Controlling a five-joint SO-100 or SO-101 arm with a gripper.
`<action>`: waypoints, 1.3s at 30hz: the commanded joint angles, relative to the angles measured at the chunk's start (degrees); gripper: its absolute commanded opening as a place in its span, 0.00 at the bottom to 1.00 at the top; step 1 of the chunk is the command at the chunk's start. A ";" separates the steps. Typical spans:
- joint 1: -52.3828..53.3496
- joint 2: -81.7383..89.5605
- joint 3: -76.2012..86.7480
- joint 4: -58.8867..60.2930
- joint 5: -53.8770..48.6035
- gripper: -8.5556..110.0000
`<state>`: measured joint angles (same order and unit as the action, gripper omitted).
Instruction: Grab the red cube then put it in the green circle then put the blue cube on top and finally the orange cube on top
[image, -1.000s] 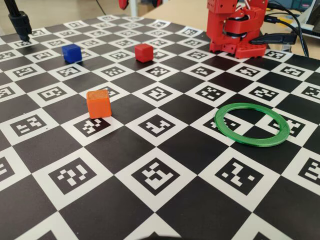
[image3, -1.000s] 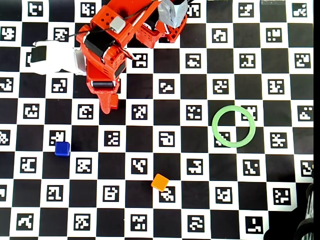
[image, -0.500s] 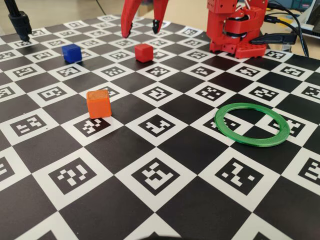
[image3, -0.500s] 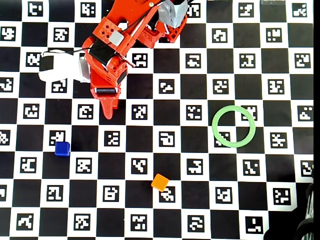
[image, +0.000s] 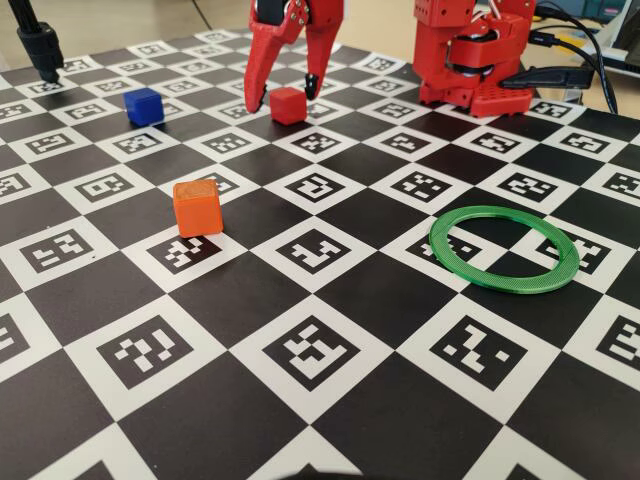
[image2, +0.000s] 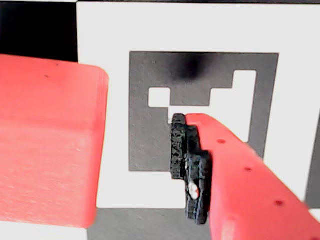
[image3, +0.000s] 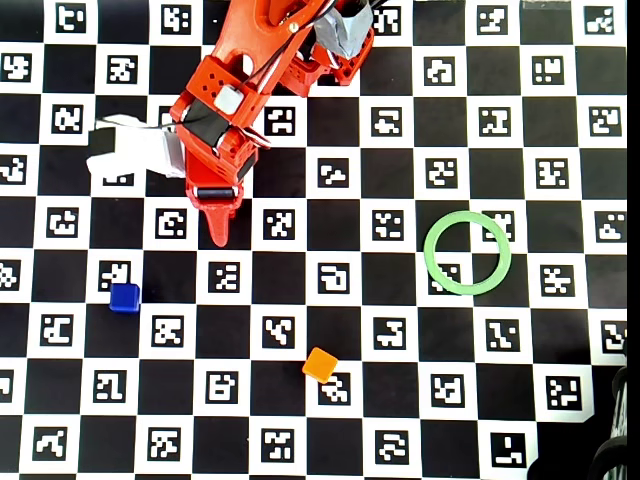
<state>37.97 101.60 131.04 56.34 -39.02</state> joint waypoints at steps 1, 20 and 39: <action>-0.44 0.44 -0.09 -1.23 -0.18 0.47; -1.93 -0.35 -0.53 -2.11 2.20 0.47; -2.20 -1.23 -1.76 -2.29 9.58 0.47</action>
<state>36.47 99.76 131.48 55.11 -30.85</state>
